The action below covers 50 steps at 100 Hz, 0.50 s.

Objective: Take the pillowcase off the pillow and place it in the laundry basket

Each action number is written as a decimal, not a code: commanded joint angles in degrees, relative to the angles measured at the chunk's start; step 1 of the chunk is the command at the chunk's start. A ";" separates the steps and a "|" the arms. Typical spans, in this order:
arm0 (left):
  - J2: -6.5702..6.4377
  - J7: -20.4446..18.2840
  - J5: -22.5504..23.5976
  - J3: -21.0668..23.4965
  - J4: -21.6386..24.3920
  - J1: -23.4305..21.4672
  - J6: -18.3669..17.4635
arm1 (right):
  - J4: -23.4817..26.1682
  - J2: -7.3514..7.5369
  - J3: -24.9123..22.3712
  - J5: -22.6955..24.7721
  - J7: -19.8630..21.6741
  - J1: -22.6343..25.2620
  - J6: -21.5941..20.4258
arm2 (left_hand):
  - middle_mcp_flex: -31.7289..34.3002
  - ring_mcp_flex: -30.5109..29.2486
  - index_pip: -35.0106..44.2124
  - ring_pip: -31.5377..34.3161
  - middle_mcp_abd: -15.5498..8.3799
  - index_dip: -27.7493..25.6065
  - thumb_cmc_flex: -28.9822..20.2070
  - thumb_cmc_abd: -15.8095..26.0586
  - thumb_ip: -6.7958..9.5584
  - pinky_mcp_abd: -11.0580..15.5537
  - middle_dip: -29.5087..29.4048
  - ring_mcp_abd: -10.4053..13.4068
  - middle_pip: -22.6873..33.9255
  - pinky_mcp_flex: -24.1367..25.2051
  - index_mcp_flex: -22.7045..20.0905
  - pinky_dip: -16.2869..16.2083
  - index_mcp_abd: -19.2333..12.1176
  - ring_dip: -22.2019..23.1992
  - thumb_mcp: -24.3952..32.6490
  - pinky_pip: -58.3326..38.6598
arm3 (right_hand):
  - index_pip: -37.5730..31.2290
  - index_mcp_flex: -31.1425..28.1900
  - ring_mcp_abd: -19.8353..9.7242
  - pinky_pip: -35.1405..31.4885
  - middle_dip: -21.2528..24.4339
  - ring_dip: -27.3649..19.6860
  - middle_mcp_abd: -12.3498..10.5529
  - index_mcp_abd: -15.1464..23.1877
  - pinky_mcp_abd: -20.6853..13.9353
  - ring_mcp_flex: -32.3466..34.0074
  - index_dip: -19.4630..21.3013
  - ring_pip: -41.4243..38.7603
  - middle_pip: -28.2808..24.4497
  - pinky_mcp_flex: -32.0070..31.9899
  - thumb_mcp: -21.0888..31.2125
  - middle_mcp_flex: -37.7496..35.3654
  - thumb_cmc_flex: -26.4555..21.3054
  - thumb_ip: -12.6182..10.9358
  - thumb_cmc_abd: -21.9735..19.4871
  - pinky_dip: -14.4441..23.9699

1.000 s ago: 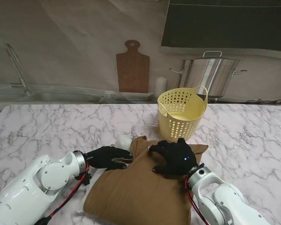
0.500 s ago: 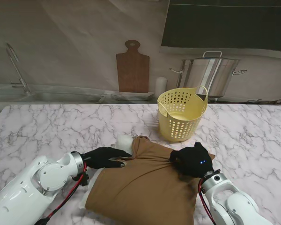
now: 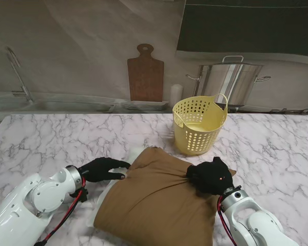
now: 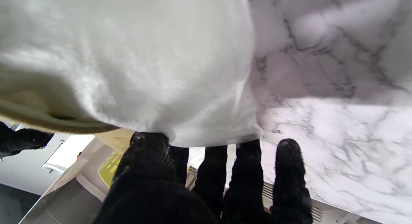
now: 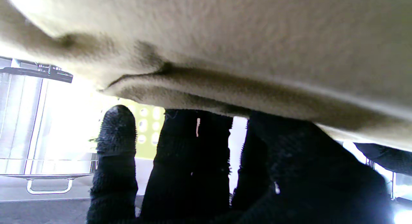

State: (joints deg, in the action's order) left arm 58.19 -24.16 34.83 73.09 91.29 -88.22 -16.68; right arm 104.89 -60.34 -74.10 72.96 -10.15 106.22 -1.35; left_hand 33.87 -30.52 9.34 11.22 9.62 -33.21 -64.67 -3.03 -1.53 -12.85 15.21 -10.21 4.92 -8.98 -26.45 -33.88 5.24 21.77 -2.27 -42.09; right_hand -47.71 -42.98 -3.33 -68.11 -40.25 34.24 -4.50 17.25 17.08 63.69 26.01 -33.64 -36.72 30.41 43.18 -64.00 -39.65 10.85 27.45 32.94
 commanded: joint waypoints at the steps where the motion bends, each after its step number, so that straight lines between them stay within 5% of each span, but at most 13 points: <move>1: -0.74 -1.48 -0.03 -0.46 -0.99 0.44 0.02 | -0.90 0.21 0.03 -0.04 0.25 -0.05 0.54 | -0.05 -0.73 1.89 1.48 1.33 -1.47 -2.46 -0.97 1.48 -1.10 1.30 -2.99 1.26 -0.18 -2.03 -1.11 5.62 1.72 1.61 -0.53 | -2.53 -2.87 2.12 -0.88 -0.82 3.49 -0.23 1.26 0.20 4.76 1.99 -8.33 -1.30 -0.63 6.93 -0.80 -6.43 -2.11 -2.32 -0.25; 16: -0.63 -1.13 -1.79 -3.62 -2.71 2.13 -0.15 | -1.61 0.25 1.37 -0.70 1.02 -1.47 0.46 | -1.93 0.36 -3.49 1.09 1.60 6.50 6.65 0.38 0.78 -1.36 0.81 -3.47 -0.04 0.71 0.78 -1.36 5.00 2.05 0.41 -0.11 | -2.38 -2.79 2.09 -0.88 -0.81 3.37 -0.21 1.27 0.20 4.70 1.96 -8.24 -1.16 -0.63 6.85 -0.73 -6.46 -2.18 -2.45 -0.28; 50: 0.04 1.83 -3.48 -5.72 -0.07 2.92 -1.58 | -3.00 0.24 4.17 -2.29 1.95 -4.63 0.44 | -4.52 1.50 -5.54 0.53 1.82 10.00 11.99 4.07 0.29 -1.46 -0.29 -3.70 -1.17 1.32 4.79 -1.57 4.02 1.90 0.16 0.54 | -1.85 -2.15 2.05 -1.01 -0.58 3.14 -0.10 0.86 -0.14 4.64 1.56 -8.09 -0.82 -0.61 6.18 -0.57 -6.43 -2.25 -3.06 -0.31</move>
State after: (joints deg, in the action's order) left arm 57.49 -22.50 31.01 67.17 89.04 -84.66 -17.24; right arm 102.26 -60.03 -70.28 70.68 -8.60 101.74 -1.17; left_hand 30.39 -29.56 4.93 11.44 12.30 -24.74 -54.82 -1.48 -0.80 -13.21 15.63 -13.05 4.52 -8.69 -23.10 -34.21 9.85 22.58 -1.05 -42.09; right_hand -47.71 -43.26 -1.26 -68.11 -40.26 35.25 -4.39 15.40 17.08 64.46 26.08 -37.84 -36.72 30.41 44.69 -64.00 -40.52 10.85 27.54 32.94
